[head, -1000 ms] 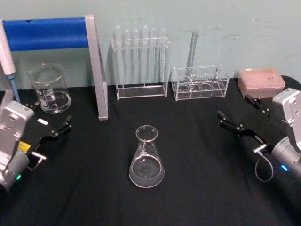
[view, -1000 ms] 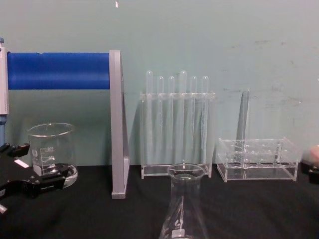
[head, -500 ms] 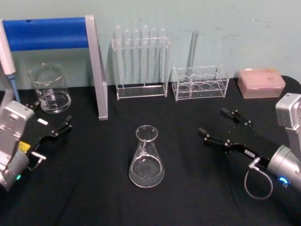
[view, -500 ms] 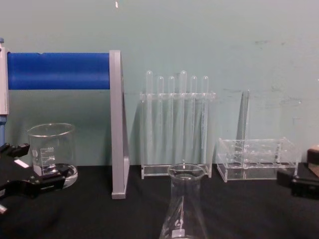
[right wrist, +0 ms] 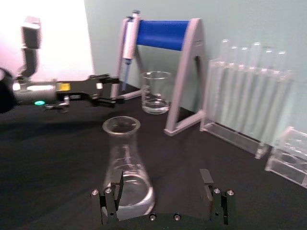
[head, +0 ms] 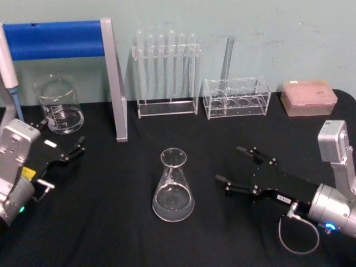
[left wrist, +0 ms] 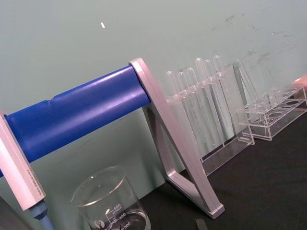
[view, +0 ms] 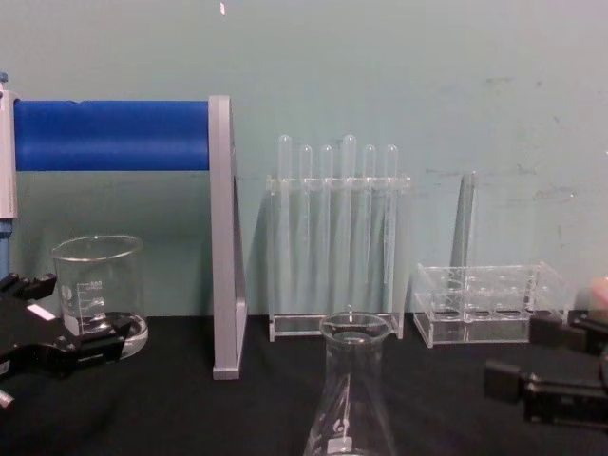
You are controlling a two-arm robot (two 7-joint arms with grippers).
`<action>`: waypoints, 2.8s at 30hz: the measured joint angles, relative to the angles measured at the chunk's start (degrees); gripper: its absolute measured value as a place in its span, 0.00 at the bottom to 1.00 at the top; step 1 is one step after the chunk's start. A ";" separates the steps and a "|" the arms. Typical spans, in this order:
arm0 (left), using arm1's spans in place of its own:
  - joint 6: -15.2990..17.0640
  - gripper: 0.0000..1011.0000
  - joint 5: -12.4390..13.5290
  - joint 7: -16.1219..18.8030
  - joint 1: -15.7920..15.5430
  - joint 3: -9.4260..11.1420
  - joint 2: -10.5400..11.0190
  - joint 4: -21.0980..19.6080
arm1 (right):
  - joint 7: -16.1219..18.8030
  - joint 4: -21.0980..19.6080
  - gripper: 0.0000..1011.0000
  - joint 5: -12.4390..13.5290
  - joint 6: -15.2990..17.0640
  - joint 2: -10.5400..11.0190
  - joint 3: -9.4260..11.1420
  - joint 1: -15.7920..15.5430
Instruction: Grasp the erlenmeyer flask with one hand, shake it three times, then place it back.
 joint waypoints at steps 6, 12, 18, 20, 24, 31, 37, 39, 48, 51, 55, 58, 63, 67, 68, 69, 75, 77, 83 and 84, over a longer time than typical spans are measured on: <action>0.00 0.99 0.00 0.00 0.00 0.00 0.00 0.00 | 2.99 0.22 0.99 -0.42 0.25 0.03 -1.11 0.81; 0.00 0.99 0.00 0.00 0.00 0.00 0.00 0.00 | 4.88 1.80 0.99 -1.66 0.39 -0.79 -2.95 2.70; 0.00 0.99 0.00 0.00 0.00 0.00 0.00 0.00 | 6.04 3.43 0.99 -3.29 -0.26 -2.13 -4.84 4.82; 0.00 0.99 0.00 0.00 0.00 0.00 0.00 0.00 | 6.41 3.90 0.99 -3.84 -0.65 -2.60 -5.49 5.54; 0.00 0.99 0.00 0.00 0.00 0.00 0.00 0.00 | 6.88 4.43 0.99 -4.49 -1.19 -3.20 -6.28 6.43; 0.00 0.99 0.00 0.00 0.00 0.00 0.00 0.00 | 7.01 6.38 0.99 -5.84 -1.77 -5.08 -7.72 8.49; 0.00 0.99 0.00 0.00 0.00 0.00 0.00 0.00 | 6.44 8.97 0.99 -6.37 -1.63 -7.34 -8.48 10.52; 0.00 0.99 0.00 0.00 0.00 0.00 0.00 0.00 | 6.39 9.56 0.99 -6.37 -1.56 -7.86 -8.58 10.99; 0.00 0.99 0.00 0.00 0.00 0.00 0.00 0.00 | 6.54 12.72 0.99 -5.62 -0.90 -10.41 -9.11 13.47; 0.00 0.99 0.00 0.00 0.00 0.00 0.00 0.00 | 6.66 13.34 0.99 -5.45 -0.70 -10.86 -9.32 14.00; 0.00 0.99 0.00 0.00 0.00 0.00 0.00 0.00 | 6.85 14.36 0.99 -5.30 -0.53 -11.56 -9.75 14.91; 0.00 0.99 0.00 0.00 0.00 0.00 0.00 0.00 | 6.98 14.87 0.99 -5.29 -0.49 -11.87 -10.02 15.37; 0.00 0.99 0.00 0.00 0.00 0.00 0.00 0.00 | 7.07 15.56 0.99 -5.34 -0.47 -12.32 -10.47 15.97; 0.00 0.99 0.00 0.00 0.00 0.00 0.00 0.00 | 7.11 16.22 0.99 -5.48 -0.41 -12.77 -10.88 16.47; 0.00 0.99 0.00 0.00 0.00 0.00 0.00 0.00 | 7.11 16.36 0.99 -5.49 -0.40 -12.85 -10.93 16.56; 0.00 0.99 0.00 0.00 0.00 0.00 0.00 0.00 | 7.12 16.52 0.99 -5.51 -0.40 -12.94 -10.99 16.66; 0.00 0.99 0.00 0.00 0.00 0.00 0.00 0.00 | 7.07 17.15 0.99 -5.75 -0.23 -13.32 -11.30 17.00; 0.00 0.99 0.00 0.00 0.00 0.00 0.00 0.00 | 7.04 17.23 0.99 -5.81 -0.18 -13.37 -11.36 17.03; 0.00 0.99 0.00 0.00 0.00 0.00 0.00 0.00 | 6.88 17.17 0.99 -5.98 -0.16 -13.38 -11.43 17.03; 0.00 0.99 0.00 0.00 0.00 0.00 0.00 0.00 | 6.88 17.17 0.99 -5.99 -0.16 -13.38 -11.43 17.03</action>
